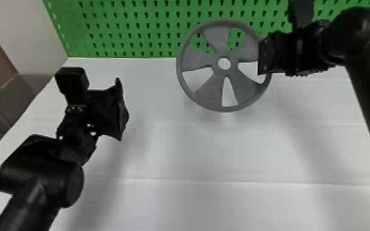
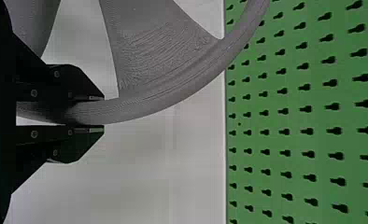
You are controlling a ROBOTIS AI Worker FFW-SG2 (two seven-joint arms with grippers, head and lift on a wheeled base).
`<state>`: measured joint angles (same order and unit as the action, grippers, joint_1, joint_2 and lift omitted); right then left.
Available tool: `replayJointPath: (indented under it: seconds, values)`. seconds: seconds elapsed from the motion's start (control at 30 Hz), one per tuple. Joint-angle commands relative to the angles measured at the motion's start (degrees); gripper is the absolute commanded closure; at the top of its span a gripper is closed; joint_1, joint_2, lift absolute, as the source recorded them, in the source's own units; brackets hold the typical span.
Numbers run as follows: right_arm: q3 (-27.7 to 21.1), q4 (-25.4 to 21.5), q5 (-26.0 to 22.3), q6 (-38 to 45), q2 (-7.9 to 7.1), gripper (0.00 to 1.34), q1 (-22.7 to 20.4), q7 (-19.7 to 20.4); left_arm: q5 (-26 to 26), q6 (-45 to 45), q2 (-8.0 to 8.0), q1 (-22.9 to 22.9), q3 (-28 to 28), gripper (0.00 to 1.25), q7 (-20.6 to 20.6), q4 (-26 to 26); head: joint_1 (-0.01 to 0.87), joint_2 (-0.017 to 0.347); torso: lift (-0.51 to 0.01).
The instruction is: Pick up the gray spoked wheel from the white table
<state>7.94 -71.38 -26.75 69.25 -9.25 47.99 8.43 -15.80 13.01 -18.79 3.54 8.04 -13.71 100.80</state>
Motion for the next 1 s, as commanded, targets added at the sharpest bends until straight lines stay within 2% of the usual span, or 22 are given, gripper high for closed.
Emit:
replayJointPath:
  seconds: [0.0,0.1,0.4,0.67,0.97]
  values:
    - [-3.02,-7.55,2.67,-1.84,-0.24,1.11,-4.49,-0.87,-0.02,0.0,0.6,-0.29,-0.57,0.38,0.0,0.36,0.779,0.095,-0.09]
    - [-3.89,-10.71,5.57,-5.26,-0.24,1.11,-7.3,-4.13,0.07,0.0,1.12,-0.64,-1.37,0.38,0.0,0.89,0.779,0.095,-0.09]
    - [-8.2,-19.06,10.75,-19.06,0.82,1.11,-16.97,-7.64,0.24,0.0,2.44,-0.73,-2.16,0.38,0.0,2.03,0.779,0.095,-0.09]
    - [-10.13,-22.05,16.2,-32.95,2.05,1.11,-24.09,-10.1,0.24,0.0,2.71,-1.17,-3.21,0.38,0.0,3.53,0.779,0.095,-0.09]
    - [-11.01,-23.19,18.75,-49.74,2.84,1.11,-31.38,-10.45,0.59,0.0,3.59,-1.69,-4.0,0.38,0.53,4.41,0.779,0.095,-0.09]
